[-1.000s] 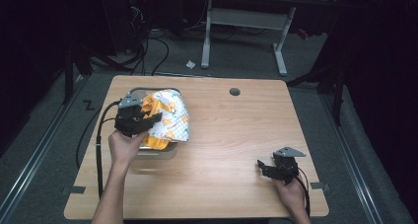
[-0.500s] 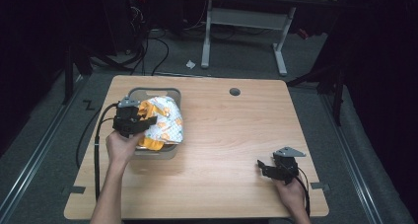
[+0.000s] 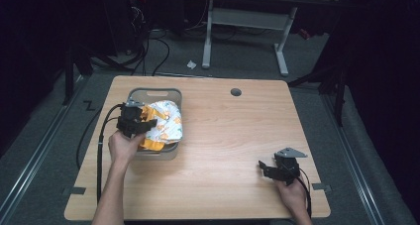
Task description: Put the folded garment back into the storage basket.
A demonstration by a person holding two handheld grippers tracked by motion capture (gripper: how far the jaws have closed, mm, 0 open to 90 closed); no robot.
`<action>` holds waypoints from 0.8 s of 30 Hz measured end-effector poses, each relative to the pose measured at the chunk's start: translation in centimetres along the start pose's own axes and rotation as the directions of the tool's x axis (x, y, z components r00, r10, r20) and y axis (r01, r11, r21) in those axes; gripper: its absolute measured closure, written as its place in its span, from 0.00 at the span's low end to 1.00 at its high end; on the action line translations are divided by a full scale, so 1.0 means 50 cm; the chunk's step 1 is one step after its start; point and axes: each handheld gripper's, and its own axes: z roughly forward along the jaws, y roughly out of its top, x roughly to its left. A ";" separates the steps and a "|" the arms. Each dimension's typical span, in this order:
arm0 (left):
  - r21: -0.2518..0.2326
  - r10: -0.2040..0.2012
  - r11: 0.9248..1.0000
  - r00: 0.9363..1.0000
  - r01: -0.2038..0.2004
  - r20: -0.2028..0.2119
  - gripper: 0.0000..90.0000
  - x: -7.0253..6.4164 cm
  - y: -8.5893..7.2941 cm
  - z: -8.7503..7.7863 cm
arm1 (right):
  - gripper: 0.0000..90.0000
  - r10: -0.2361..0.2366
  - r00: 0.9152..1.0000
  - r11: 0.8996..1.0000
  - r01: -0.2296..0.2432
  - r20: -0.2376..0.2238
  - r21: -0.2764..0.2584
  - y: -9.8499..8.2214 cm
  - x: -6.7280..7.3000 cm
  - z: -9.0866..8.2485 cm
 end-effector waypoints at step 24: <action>0.129 -0.067 0.989 0.993 0.079 -0.093 0.73 0.022 0.000 0.052 | 0.30 0.000 1.000 1.000 0.000 0.000 0.000 0.000 0.000 0.000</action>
